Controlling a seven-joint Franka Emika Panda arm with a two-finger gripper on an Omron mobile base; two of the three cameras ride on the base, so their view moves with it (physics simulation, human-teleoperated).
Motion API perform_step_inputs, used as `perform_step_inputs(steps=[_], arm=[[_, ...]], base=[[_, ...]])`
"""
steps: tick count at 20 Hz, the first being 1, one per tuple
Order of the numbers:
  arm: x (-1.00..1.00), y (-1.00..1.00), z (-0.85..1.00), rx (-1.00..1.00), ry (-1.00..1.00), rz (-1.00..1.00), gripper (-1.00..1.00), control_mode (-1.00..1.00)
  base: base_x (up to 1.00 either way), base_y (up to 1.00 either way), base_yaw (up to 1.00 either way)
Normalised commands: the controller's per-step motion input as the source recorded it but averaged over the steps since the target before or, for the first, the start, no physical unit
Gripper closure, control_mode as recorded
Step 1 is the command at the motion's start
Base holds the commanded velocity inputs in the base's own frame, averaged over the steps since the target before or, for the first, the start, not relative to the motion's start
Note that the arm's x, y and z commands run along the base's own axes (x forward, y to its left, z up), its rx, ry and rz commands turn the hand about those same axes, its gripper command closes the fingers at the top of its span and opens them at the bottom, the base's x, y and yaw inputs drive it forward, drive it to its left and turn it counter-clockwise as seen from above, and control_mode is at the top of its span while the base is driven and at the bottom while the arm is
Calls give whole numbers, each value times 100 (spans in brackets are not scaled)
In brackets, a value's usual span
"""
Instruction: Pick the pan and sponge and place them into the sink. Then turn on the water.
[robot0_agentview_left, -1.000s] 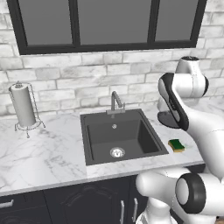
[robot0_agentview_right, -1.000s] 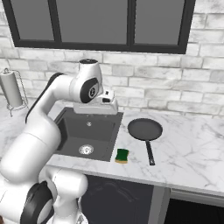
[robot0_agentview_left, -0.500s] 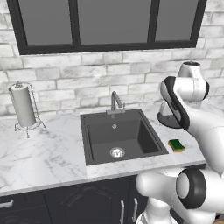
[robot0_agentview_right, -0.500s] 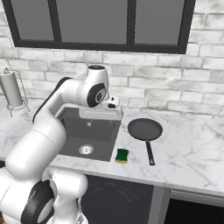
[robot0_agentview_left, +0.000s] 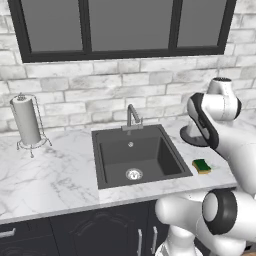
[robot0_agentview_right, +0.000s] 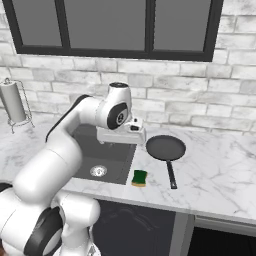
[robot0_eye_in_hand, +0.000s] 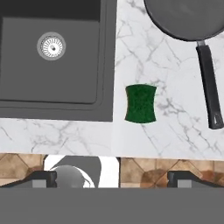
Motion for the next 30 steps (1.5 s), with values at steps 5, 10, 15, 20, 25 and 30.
perform_step_inputs(steps=[5, 10, 15, 20, 25, 30], arm=[[0, -19, -11, 0, 4, 0, -100, -100], [1, -21, -13, 0, 4, 0, -100, -100], [4, -21, -14, 0, 6, 0, -100, -100], [5, -21, -18, 1, 7, 0, -100, -100], [5, -21, -18, 1, 6, 0, -100, -100], [7, -22, -17, 0, 4, 0, -100, -100]], base=[[0, 0, 0], [0, 0, 0], [0, 0, 0], [0, 0, 0], [0, 0, 0], [0, 0, 0]])
